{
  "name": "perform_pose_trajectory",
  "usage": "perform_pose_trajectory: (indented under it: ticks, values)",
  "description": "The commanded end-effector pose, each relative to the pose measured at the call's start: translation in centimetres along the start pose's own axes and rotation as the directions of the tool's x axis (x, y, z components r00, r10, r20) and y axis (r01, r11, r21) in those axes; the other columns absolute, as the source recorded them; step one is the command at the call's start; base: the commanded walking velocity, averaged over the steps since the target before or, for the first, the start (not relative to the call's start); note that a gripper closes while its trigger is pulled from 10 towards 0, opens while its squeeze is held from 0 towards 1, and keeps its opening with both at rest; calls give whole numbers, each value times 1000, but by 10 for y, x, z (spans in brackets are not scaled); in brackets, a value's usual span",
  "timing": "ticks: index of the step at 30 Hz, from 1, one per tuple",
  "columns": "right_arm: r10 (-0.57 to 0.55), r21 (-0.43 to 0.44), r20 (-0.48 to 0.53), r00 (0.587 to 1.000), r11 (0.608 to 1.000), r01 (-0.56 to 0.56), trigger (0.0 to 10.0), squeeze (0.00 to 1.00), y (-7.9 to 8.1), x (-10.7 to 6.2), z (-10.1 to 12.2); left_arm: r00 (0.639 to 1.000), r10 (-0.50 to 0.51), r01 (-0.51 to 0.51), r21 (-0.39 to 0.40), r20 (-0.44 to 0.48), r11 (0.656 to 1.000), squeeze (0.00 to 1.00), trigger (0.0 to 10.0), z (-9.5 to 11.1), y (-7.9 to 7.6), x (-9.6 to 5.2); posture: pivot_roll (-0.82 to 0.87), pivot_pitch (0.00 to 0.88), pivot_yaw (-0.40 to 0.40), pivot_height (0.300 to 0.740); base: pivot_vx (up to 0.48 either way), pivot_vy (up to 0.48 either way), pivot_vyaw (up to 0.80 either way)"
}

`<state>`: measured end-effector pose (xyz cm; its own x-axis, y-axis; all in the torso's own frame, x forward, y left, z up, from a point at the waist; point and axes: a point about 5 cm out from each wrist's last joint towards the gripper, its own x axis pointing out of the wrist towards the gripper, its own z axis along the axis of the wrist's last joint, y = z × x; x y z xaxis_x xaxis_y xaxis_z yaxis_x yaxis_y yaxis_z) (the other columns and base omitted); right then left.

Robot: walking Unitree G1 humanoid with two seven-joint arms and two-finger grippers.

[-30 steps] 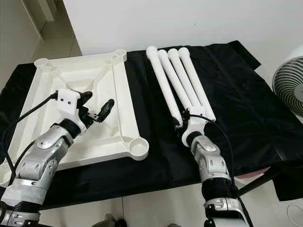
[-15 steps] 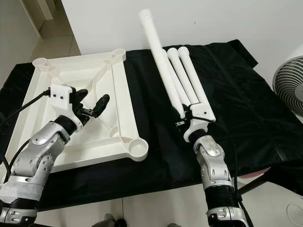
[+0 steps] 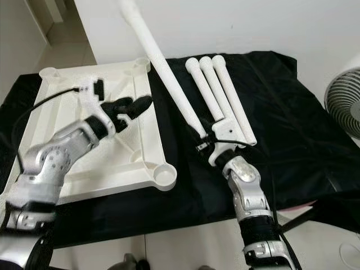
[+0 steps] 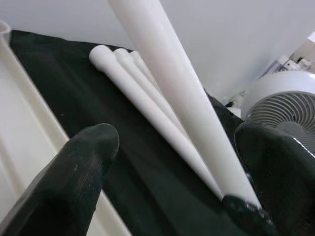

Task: Building children table

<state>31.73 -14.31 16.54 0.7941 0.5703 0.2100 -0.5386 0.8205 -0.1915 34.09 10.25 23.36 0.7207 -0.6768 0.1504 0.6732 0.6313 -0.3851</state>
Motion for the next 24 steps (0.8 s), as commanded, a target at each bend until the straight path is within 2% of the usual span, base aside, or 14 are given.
perform_pose_trajectory:
  ticks: [1,3,8,13,14,20,24]
  values:
    - [26,-12,39,999,1000,-25,10000,0,4,3,6,944,-328,327,-29,-27,945,0,10000,-4,-12,-3,-94,62,79,740,0,0,0]
    - [51,-25,73,996,998,-50,10000,0,8,8,12,954,-293,290,-65,-60,955,0,10000,-4,-9,7,-95,60,87,740,0,0,0]
    - [83,-24,108,991,996,-81,10000,0,16,13,17,963,-259,253,-85,-73,964,0,10000,-3,-9,19,-95,61,91,740,0,0,0]
    - [103,-26,126,987,995,-101,10000,0,22,17,19,958,-280,270,-125,-65,955,0,10000,-1,-14,27,-96,60,95,740,0,0,0]
    - [106,-27,127,986,994,-103,10000,0,23,18,19,957,-284,273,-162,-52,948,0,10000,0,-16,29,-96,60,95,740,0,0,0]
    - [103,-32,126,987,995,-99,10000,0,23,20,18,949,-314,302,-238,-13,923,0,10000,4,-24,35,-101,60,103,740,0,0,0]
    - [101,-34,125,987,995,-98,10000,0,23,19,17,942,-334,319,-248,-21,915,0,10000,3,-27,36,-101,60,103,740,0,0,0]
